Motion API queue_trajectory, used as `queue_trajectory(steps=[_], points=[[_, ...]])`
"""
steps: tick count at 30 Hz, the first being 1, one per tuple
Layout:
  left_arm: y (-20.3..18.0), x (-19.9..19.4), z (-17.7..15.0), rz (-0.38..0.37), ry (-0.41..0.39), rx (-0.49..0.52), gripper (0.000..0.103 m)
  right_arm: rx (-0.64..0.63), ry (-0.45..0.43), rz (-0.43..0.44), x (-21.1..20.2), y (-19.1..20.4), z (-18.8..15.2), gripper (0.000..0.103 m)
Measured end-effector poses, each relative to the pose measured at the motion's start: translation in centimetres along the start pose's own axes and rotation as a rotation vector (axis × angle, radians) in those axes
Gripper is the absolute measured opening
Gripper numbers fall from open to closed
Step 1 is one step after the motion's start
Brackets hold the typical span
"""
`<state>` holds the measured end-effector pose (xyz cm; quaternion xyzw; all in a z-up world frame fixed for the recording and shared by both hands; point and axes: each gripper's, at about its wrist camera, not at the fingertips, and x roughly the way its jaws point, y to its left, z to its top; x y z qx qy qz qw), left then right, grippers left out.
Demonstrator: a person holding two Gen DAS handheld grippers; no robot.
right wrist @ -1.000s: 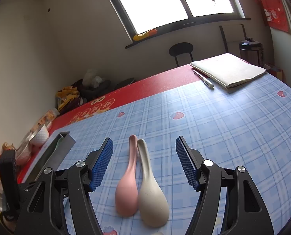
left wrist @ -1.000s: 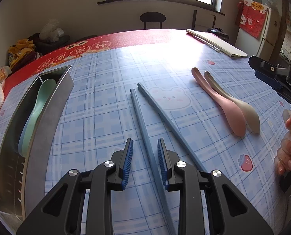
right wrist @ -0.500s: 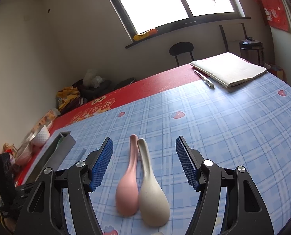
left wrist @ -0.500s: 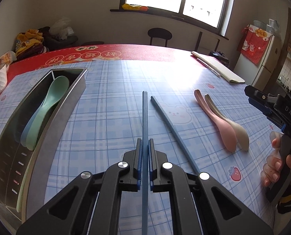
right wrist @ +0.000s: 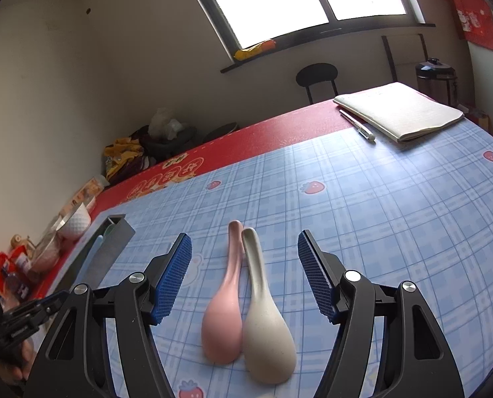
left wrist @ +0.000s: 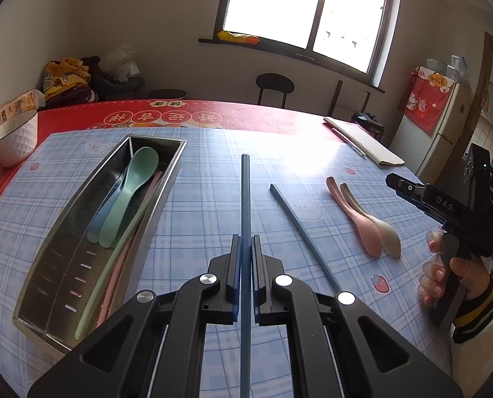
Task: Organize utensils
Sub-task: 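Move the right tool to the second blue chopstick and close on it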
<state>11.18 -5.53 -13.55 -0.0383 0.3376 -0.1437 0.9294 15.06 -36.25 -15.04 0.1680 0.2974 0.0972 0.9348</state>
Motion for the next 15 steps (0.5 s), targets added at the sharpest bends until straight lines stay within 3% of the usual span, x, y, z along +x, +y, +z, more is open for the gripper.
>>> queue_trajectory(steps=[2, 11, 15], points=[[0.6, -0.8, -0.1, -0.004, -0.008, 0.000, 0.006, -0.075, 0.021, -0.043, 0.2, 1.7, -0.1, 0.064], [3.1, -2.7, -0.4, -0.031, -0.041, -0.024, 0.006, -0.307, 0.241, -0.012, 3.2, 10.6, -3.1, 0.064], [3.9, -3.3, -0.7, -0.042, -0.049, -0.029, 0.006, -0.321, 0.297, -0.022, 4.8, 12.4, -4.5, 0.050]])
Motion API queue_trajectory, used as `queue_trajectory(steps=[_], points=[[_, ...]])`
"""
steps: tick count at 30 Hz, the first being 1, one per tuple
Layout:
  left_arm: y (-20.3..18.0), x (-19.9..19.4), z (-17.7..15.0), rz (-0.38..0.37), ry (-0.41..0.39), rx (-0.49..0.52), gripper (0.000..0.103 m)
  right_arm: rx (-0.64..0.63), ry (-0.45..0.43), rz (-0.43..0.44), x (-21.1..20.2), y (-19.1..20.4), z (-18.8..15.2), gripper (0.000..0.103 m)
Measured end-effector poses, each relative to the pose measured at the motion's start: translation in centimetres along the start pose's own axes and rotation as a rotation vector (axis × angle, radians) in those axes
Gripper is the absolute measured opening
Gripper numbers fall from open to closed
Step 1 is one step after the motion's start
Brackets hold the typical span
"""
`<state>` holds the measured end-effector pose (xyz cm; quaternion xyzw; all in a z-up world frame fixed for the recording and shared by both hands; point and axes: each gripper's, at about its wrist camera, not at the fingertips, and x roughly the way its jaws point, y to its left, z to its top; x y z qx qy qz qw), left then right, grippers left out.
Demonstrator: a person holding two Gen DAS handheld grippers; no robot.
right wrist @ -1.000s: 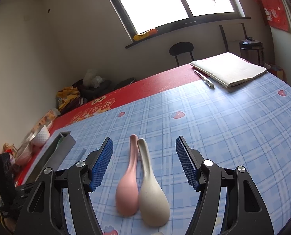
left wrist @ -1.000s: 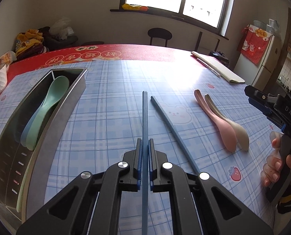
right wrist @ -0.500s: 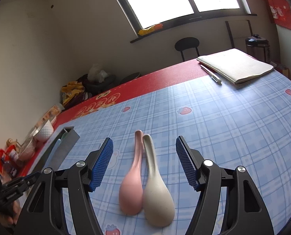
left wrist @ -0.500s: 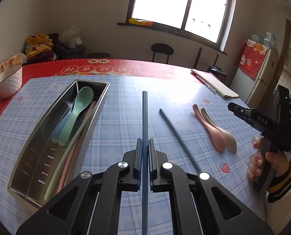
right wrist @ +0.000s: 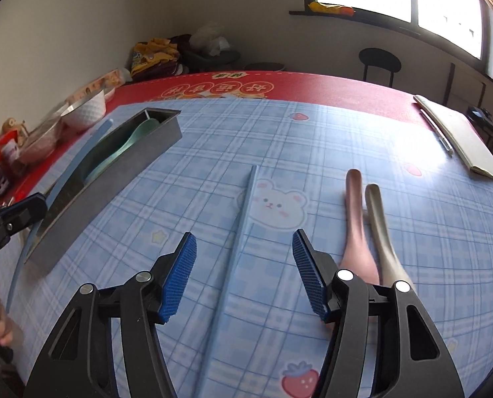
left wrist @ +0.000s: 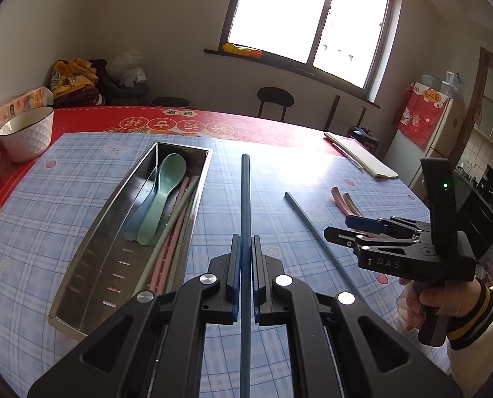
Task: Organize utensils
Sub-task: 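Move the right tool to the second blue chopstick and close on it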
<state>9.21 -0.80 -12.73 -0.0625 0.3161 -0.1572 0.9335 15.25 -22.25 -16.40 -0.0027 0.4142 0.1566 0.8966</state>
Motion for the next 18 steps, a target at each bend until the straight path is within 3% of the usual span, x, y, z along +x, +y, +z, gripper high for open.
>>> queue_trajectory(steps=[3, 15, 18], points=[[0.5, -0.4, 0.0, -0.002, -0.006, -0.005, 0.006, 0.015, 0.038, -0.031, 1.2, 0.4, 0.1, 0.037], [2.1, -0.9, 0.6, -0.010, -0.019, -0.028, 0.006, 0.062, 0.123, -0.084, 2.0, 1.1, -0.1, 0.019], [2.6, -0.8, 0.8, -0.021, -0.012, -0.032, 0.006, 0.135, 0.144, -0.062, 2.1, 0.6, 0.2, 0.006]])
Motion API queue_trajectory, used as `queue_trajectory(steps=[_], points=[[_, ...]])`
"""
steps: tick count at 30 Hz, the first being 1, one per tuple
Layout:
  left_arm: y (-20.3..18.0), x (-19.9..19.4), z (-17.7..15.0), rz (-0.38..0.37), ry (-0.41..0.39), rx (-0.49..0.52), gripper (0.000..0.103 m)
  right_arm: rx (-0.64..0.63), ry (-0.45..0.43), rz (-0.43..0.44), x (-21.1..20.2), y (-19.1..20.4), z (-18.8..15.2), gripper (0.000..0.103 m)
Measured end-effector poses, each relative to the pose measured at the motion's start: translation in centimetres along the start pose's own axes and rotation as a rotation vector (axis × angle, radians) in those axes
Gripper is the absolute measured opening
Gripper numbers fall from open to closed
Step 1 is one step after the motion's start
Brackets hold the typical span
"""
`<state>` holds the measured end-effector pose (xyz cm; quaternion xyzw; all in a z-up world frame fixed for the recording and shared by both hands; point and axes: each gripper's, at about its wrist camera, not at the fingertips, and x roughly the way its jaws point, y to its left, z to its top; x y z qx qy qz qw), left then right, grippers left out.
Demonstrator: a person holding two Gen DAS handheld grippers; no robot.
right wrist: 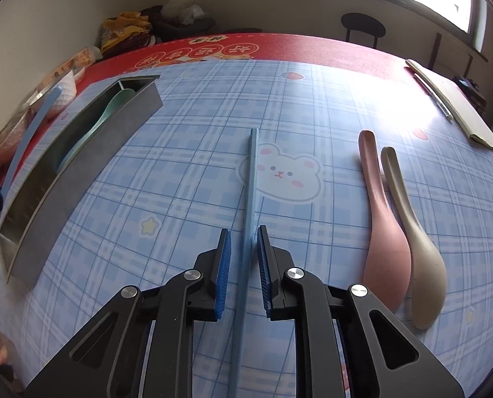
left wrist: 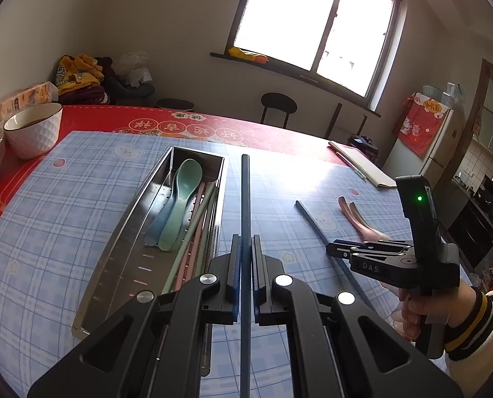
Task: Organize utensils
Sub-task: 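Move the right tool to the second blue chopstick and close on it, then lower the blue chopstick into the steel tray with the left tool and open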
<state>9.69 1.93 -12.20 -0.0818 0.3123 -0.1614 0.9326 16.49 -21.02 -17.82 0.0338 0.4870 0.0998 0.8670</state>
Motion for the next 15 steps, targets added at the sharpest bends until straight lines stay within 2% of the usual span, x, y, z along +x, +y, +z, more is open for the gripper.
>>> queue_trajectory(steps=[5, 9, 15], points=[[1.4, -0.1, 0.9, -0.034, 0.023, -0.014, 0.006, 0.150, -0.001, 0.100, 0.1, -0.9, 0.2, 0.006], [2.4, -0.5, 2.0, -0.004, 0.029, 0.032, 0.006, 0.260, -0.060, 0.195, -0.7, -0.9, -0.2, 0.006], [4.6, 0.7, 4.4, -0.039, 0.098, 0.016, 0.006, 0.368, -0.141, 0.299, -1.4, -0.5, -1.6, 0.006]])
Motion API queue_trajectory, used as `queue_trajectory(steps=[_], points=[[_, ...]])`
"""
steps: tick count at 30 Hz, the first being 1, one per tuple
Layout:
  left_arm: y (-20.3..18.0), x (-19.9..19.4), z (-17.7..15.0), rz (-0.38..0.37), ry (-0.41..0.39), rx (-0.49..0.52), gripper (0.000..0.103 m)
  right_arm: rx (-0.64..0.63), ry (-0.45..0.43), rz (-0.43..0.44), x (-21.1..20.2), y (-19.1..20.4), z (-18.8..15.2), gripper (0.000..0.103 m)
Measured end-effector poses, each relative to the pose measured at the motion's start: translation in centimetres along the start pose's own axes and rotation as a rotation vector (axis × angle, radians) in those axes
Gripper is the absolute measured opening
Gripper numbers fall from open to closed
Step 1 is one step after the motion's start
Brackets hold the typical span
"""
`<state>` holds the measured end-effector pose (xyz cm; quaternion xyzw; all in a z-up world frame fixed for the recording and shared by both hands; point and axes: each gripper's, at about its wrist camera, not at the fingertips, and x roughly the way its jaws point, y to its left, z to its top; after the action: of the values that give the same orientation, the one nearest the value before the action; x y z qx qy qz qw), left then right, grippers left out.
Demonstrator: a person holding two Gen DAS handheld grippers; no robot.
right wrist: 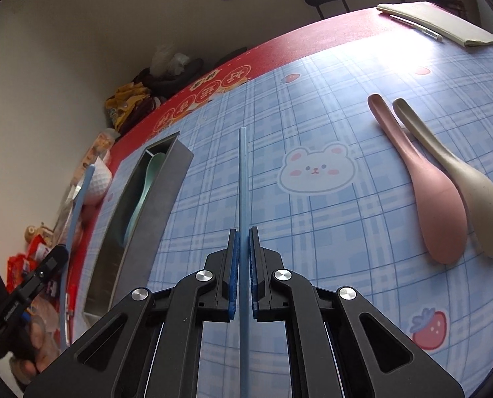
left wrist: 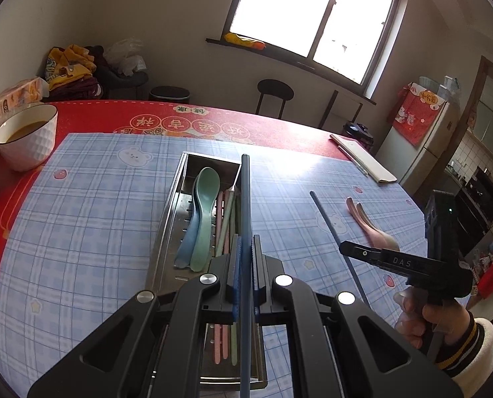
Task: Organize utensils
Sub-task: 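Lower the blue chopstick into the steel tray with the left tool and open, then lower the second blue chopstick into the steel tray with the right tool and open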
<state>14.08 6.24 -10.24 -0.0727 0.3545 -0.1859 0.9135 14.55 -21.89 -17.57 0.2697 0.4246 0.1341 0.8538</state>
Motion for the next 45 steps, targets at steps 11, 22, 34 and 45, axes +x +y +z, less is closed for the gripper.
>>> queue_trajectory(steps=[11, 22, 34, 45], points=[[1.4, 6.1, 1.4, 0.022, 0.172, 0.036, 0.006, 0.035, -0.039, 0.002, -1.1, -1.0, -1.3, 0.006], [1.4, 8.8, 1.0, 0.066, 0.246, 0.067, 0.006, 0.053, -0.041, -0.007, -1.6, -1.9, -1.7, 0.006], [1.7, 6.1, 0.8, 0.063, 0.174, 0.068, 0.013, 0.055, -0.007, 0.008, 0.0, -0.1, -1.3, 0.006], [4.1, -1.2, -3.8, 0.162, -0.112, 0.171, 0.072, 0.074, 0.038, 0.062, 3.1, 7.2, -0.3, 0.006]])
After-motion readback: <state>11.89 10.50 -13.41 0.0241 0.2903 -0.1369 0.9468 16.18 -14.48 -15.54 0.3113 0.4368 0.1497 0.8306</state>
